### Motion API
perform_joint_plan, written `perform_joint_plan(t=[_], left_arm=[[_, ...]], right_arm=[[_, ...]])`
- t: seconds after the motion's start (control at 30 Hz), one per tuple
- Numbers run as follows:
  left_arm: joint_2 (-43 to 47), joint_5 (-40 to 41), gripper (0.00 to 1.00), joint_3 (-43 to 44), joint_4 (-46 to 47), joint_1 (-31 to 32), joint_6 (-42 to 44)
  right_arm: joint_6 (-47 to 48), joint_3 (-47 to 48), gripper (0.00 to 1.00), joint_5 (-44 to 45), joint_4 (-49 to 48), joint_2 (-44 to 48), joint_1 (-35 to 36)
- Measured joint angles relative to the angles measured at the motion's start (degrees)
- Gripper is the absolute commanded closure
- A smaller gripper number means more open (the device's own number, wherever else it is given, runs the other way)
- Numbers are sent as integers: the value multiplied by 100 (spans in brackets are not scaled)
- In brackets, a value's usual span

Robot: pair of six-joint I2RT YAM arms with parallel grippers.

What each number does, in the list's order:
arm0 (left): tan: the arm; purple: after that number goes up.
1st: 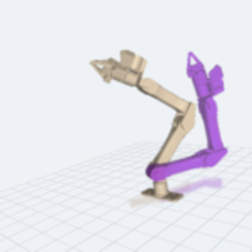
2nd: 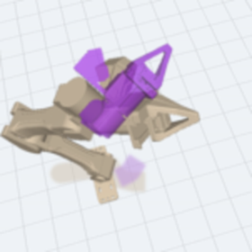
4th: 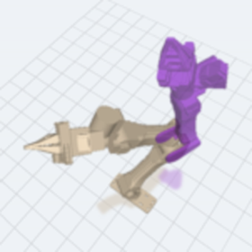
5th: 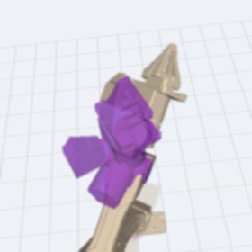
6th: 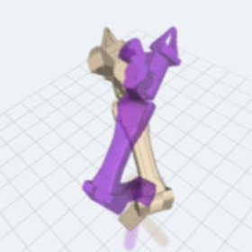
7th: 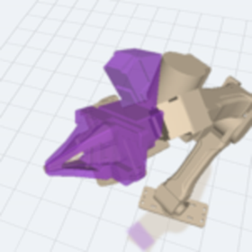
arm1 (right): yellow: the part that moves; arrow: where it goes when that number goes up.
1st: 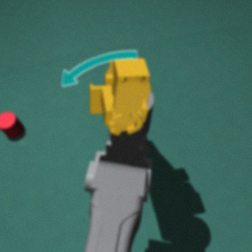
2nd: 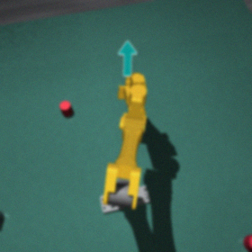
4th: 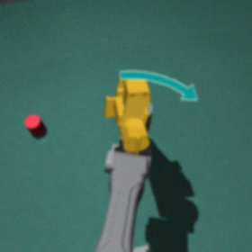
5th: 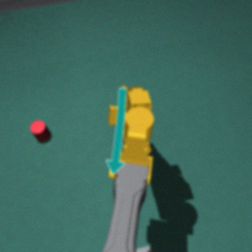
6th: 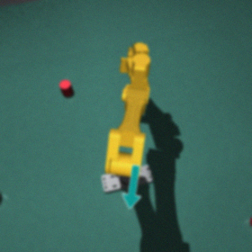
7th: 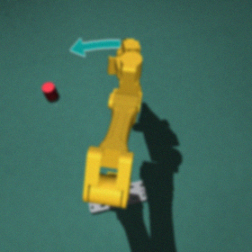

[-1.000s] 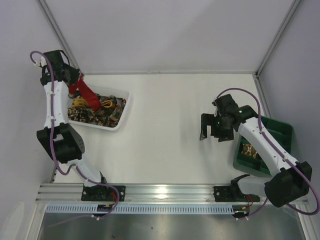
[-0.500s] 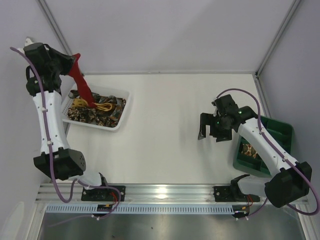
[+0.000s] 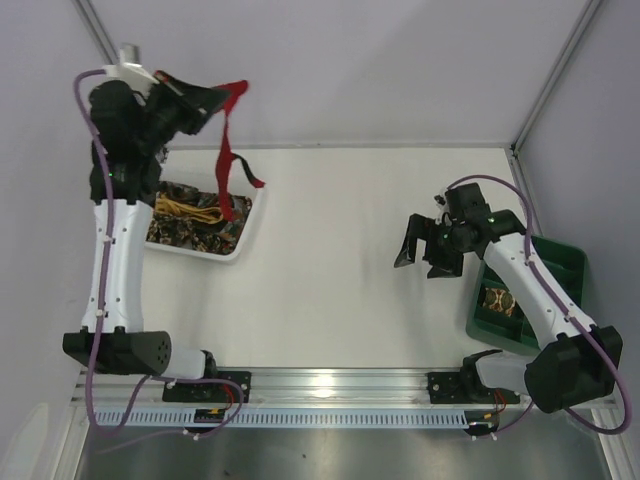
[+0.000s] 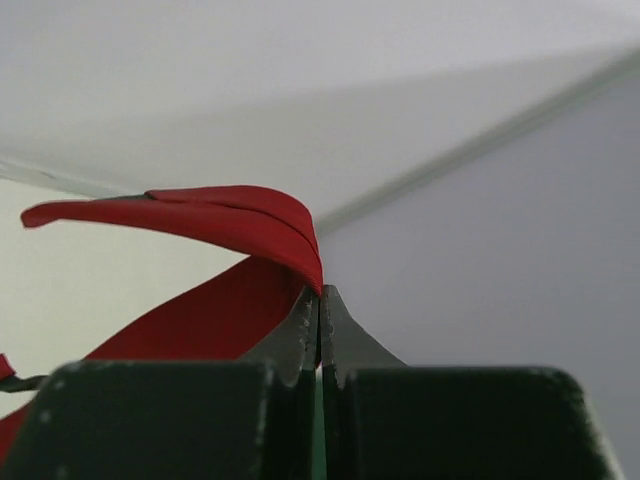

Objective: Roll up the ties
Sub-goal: Move the tie to the center of the board, then flatten the tie

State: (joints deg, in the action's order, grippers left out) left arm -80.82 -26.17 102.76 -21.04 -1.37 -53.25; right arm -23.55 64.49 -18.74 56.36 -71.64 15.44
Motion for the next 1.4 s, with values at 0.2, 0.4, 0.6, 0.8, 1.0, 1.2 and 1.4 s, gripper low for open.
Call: perform_joint_plan(t=[0.2, 0.4, 0.6, 0.8, 1.0, 1.2, 1.4], left_arm=[[151, -269, 100, -1244, 1331, 1464, -555], [-833, -409, 100, -1329, 2562, 2282, -1200], [-1475, -546, 97, -1919, 3209, 2732, -1547], [-831, -153, 39, -4039, 2328, 2741, -861], [190, 1185, 13, -4218, 50, 2796, 614], [1386, 2404, 20, -4207, -918, 3108, 1300], [892, 2448, 23, -4124, -1102, 3154, 1633]], right_arm=[[-422, 0, 0, -769, -247, -4, -415], [-925, -96, 1, -1067, -426, 195, -529], [-1274, -299, 2, -1069, -470, 612, -529], [-1541, -614, 5, -1001, -538, 787, -485], [-1762, -793, 9, -708, -713, 549, -35], [-2205, -1010, 17, -382, -1344, -249, 278], [-2695, -284, 27, 483, -2037, -1681, 328]])
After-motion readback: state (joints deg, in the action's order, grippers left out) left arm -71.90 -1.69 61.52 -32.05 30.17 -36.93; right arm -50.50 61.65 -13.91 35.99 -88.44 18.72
